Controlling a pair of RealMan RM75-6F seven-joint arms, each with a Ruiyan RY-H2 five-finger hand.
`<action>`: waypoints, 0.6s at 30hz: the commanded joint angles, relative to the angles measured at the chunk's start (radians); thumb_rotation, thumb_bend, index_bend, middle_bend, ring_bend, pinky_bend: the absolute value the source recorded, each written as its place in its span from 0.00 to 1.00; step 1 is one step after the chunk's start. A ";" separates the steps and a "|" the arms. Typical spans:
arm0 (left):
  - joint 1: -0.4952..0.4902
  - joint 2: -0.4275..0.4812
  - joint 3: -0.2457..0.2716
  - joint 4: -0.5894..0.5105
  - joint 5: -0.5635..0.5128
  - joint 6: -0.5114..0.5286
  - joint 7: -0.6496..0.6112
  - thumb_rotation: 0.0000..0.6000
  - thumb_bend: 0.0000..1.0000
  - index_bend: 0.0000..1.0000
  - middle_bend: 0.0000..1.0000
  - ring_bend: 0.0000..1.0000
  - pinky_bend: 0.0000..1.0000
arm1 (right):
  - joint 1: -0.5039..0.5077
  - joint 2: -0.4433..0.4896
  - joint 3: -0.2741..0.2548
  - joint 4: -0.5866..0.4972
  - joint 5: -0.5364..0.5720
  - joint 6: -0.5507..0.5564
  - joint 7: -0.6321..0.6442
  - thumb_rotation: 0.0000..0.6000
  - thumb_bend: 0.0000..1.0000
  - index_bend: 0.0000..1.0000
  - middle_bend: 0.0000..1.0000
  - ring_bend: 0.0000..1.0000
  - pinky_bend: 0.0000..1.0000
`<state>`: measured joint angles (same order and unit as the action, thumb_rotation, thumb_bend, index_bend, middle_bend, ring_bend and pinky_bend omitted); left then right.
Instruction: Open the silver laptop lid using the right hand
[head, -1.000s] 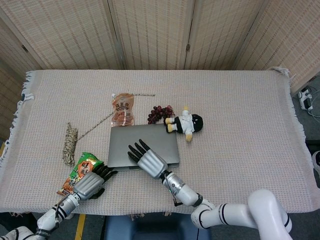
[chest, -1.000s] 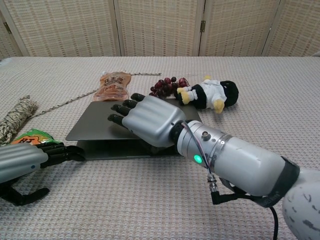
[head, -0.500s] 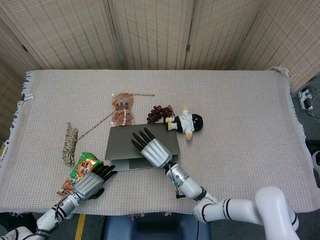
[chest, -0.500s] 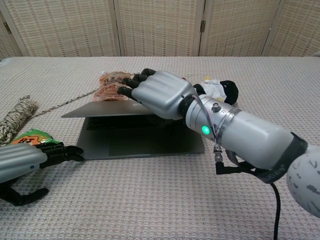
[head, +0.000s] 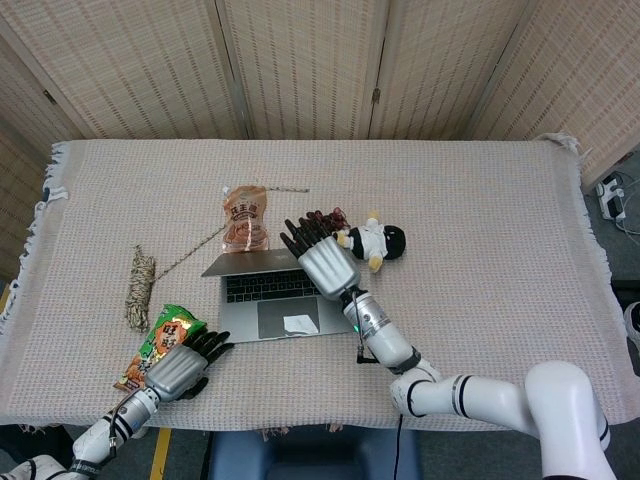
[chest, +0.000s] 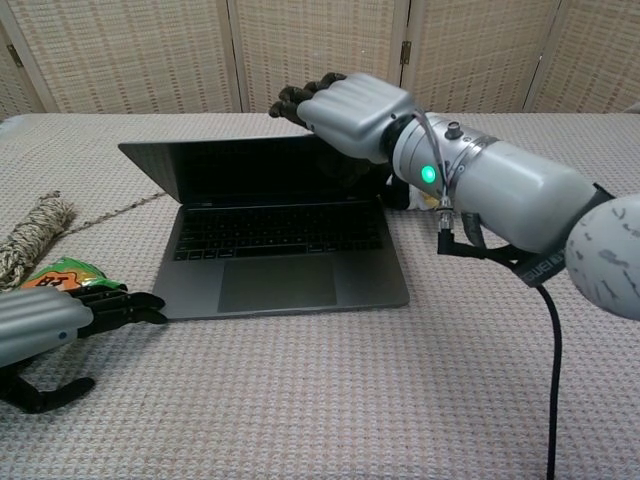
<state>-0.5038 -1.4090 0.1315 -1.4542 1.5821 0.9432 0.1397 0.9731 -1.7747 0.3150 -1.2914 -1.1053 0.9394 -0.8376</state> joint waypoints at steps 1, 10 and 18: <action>-0.002 0.000 0.000 -0.004 -0.003 -0.003 0.006 1.00 0.57 0.04 0.06 0.03 0.00 | 0.017 0.008 0.016 0.021 0.021 -0.012 0.013 1.00 0.64 0.00 0.00 0.00 0.00; -0.005 -0.002 0.001 -0.015 -0.005 -0.002 0.022 1.00 0.57 0.04 0.06 0.03 0.00 | 0.074 0.024 0.053 0.071 0.064 -0.032 0.038 1.00 0.64 0.00 0.00 0.00 0.00; -0.011 -0.003 -0.001 -0.019 -0.012 -0.008 0.031 1.00 0.57 0.04 0.06 0.02 0.00 | 0.119 0.028 0.080 0.113 0.118 -0.036 0.047 1.00 0.64 0.00 0.00 0.00 0.00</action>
<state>-0.5145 -1.4121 0.1303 -1.4732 1.5706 0.9351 0.1704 1.0862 -1.7473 0.3906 -1.1851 -0.9936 0.9046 -0.7922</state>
